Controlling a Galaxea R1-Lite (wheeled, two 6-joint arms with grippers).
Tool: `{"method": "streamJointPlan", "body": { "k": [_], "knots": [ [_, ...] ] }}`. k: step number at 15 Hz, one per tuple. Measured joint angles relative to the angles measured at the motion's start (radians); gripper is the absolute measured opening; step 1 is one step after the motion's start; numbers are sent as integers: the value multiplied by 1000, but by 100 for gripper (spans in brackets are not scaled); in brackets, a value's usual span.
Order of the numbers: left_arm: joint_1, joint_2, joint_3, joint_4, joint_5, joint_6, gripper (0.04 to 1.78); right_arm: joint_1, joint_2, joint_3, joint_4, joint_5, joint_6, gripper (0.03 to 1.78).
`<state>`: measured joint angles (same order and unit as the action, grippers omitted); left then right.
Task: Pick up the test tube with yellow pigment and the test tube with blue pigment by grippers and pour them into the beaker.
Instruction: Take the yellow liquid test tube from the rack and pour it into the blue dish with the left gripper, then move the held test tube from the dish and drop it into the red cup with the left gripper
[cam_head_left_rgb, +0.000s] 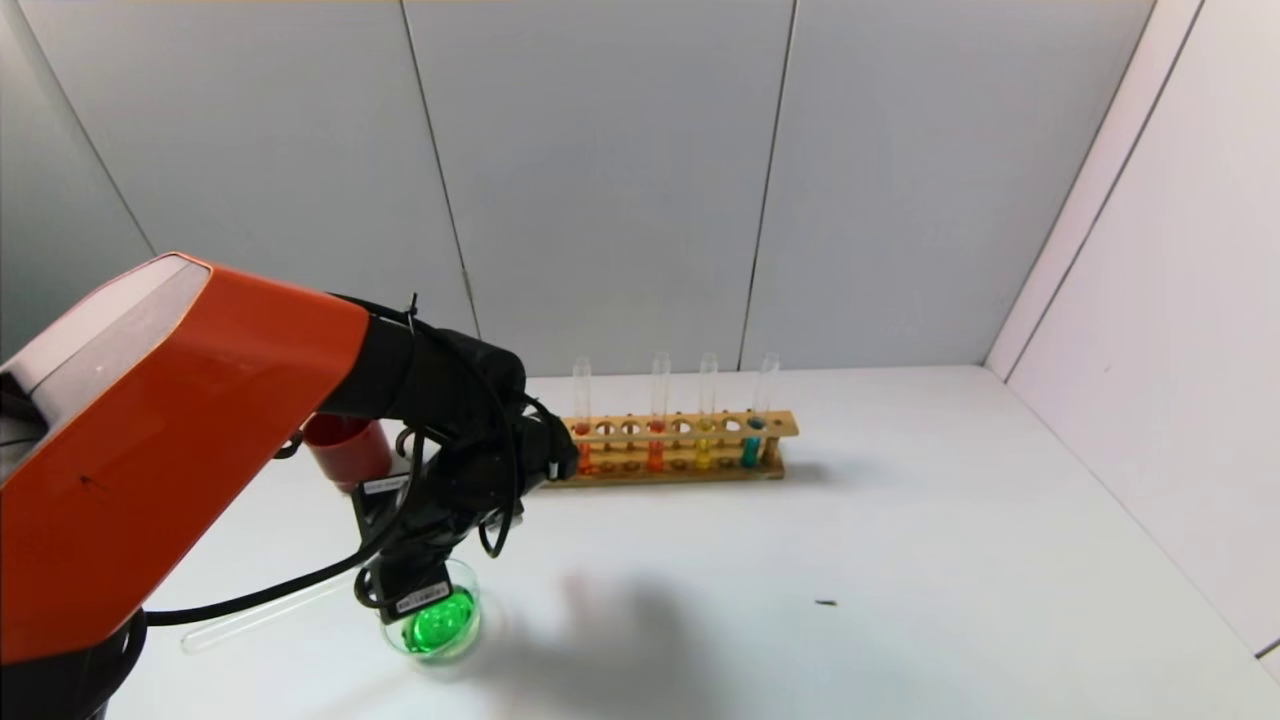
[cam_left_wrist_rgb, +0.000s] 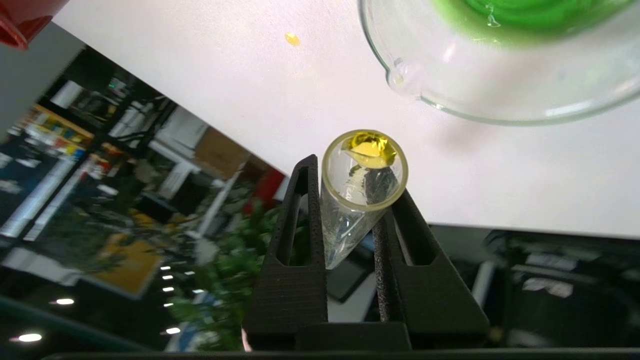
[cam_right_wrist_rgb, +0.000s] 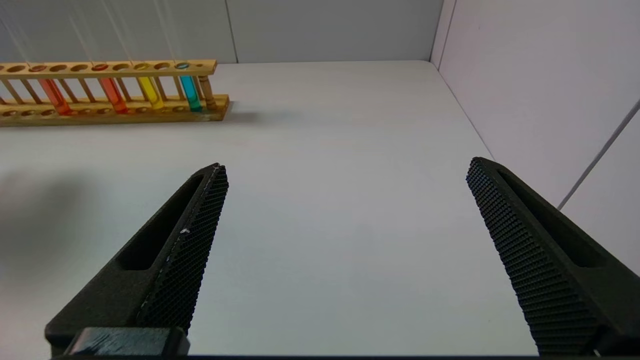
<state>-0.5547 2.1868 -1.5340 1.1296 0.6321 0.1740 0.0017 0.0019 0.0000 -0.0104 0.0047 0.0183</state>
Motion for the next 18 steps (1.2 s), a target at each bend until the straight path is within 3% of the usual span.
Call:
{"method": "streamJointPlan", "body": {
  "k": [6, 12, 18],
  "knots": [
    [25, -206, -17, -72, -104, -96, 32, 0, 0, 0, 0, 0, 0, 174],
    [203, -454, -38, -268, -188, -169, 32, 0, 0, 0, 0, 0, 0, 174],
    [345, -485, -81, -517, -216, -195, 32, 0, 0, 0, 0, 0, 0, 174]
  ]
}}
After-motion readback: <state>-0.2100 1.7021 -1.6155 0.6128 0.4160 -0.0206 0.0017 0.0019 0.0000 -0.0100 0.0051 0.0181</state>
